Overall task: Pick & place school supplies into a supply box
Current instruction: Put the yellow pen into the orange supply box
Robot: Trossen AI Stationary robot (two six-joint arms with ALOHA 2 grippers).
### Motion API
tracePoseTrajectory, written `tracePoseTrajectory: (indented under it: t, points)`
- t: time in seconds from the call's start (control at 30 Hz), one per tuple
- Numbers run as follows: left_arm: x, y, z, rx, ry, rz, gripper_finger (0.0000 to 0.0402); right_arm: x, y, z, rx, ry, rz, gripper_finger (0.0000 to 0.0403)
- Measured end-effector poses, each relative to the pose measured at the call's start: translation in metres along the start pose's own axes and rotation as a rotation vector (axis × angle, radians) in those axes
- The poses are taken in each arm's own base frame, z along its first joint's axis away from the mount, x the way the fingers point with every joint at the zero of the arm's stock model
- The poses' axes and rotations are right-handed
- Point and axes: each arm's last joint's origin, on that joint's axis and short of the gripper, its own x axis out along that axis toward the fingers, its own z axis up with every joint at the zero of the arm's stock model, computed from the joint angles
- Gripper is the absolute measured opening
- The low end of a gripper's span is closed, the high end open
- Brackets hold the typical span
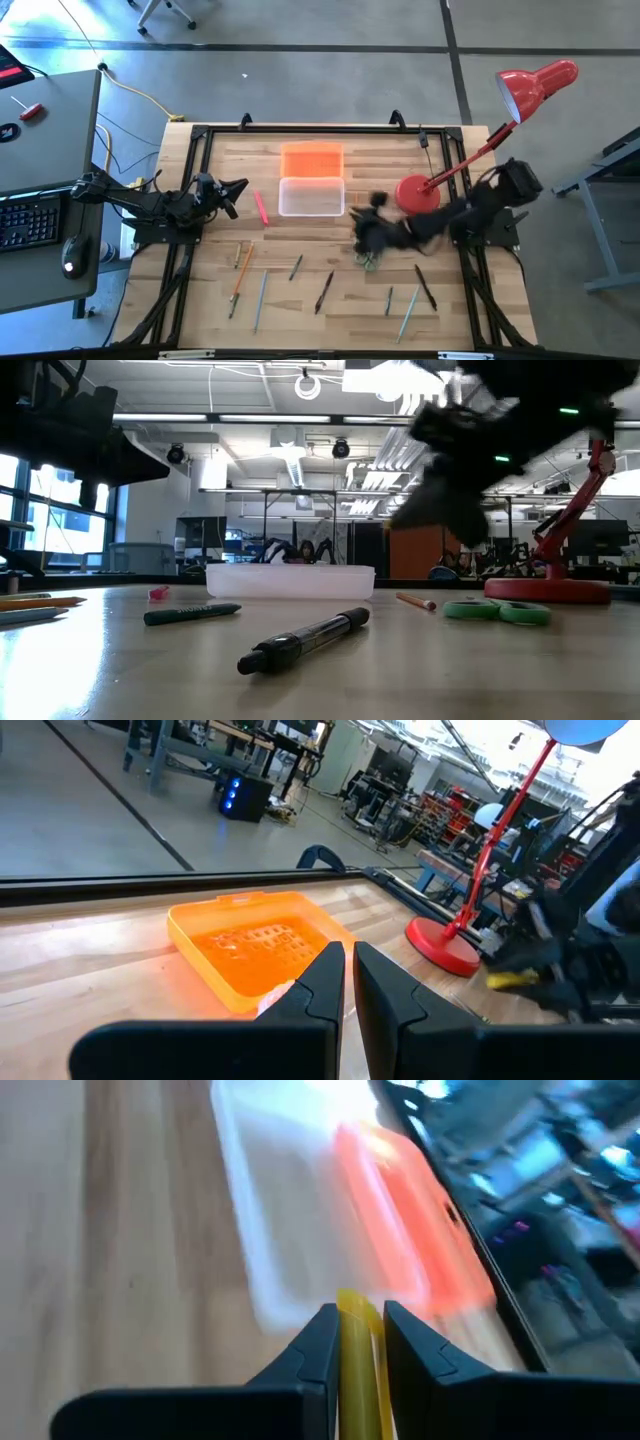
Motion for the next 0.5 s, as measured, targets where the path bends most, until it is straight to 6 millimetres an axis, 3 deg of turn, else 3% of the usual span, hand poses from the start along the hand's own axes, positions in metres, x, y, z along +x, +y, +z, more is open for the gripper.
tracePoseTrajectory:
  t: [0.13, 0.27, 0.37, 0.5]
  points:
    - [0.000, 0.000, 0.000, 0.000, 0.000, 0.000, 0.0058, 0.044, -0.047, 0.029, 0.096, -0.176, 0.204, 0.0041]
    - [0.000, 0.000, 0.000, 0.002, 0.005, -0.005, 0.0058, 0.082, -0.078, 0.033, 0.122, -0.333, 0.332, 0.0042]
    - [0.000, 0.000, 0.000, 0.005, 0.007, -0.006, 0.0058, 0.111, -0.075, 0.033, 0.124, -0.392, 0.412, 0.0043]
    - [0.000, 0.000, -0.001, 0.012, 0.011, -0.005, 0.0058, 0.151, -0.052, 0.025, 0.113, -0.302, 0.391, 0.0043]
